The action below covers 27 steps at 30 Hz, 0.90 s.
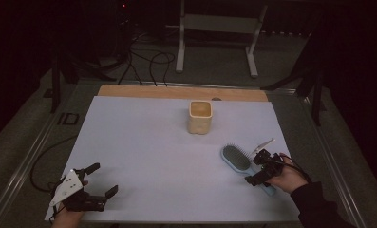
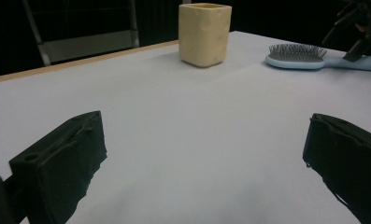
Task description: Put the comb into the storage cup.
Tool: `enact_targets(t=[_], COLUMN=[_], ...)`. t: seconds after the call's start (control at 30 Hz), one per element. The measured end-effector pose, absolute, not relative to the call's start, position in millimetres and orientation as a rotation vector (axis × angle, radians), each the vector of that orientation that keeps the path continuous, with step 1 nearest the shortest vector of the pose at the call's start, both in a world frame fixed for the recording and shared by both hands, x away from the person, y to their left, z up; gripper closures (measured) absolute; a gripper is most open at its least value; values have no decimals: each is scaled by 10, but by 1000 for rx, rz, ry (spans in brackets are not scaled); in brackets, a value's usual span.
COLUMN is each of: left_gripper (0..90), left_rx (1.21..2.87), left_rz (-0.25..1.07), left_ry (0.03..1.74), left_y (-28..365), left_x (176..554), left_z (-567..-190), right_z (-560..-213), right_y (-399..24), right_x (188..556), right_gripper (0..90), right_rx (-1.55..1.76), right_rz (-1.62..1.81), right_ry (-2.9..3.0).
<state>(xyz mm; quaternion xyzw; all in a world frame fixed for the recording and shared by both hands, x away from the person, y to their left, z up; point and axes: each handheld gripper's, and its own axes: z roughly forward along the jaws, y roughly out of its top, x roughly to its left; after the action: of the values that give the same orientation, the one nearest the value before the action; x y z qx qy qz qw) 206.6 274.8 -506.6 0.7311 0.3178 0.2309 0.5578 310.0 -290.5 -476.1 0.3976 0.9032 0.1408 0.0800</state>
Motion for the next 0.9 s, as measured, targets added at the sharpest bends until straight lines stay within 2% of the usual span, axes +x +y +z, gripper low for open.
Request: enact_targets(t=[0.6,0.63,0.8,0.9], left_gripper=[0,0,0,0], left_rx=[1725,1723,1725,1724], left_rz=[543,542,543,542], left_ry=[749,749,749,748], left_y=[2750,2749,2752,2751], left_x=[2065,2064,2065,2065], left_z=[-5063,-5063,-5062,-5062], right_z=[-4816,-4816,-4824,-4835], right_y=[-2799,-2779,-2724,-2686], right_x=[3173,3177,3169,3158], right_gripper=[104,134,147,197], right_rx=[1191,1187,1141,1117], right_rz=[384,371,286,223], right_ry=[2772,2777,2824,2809])
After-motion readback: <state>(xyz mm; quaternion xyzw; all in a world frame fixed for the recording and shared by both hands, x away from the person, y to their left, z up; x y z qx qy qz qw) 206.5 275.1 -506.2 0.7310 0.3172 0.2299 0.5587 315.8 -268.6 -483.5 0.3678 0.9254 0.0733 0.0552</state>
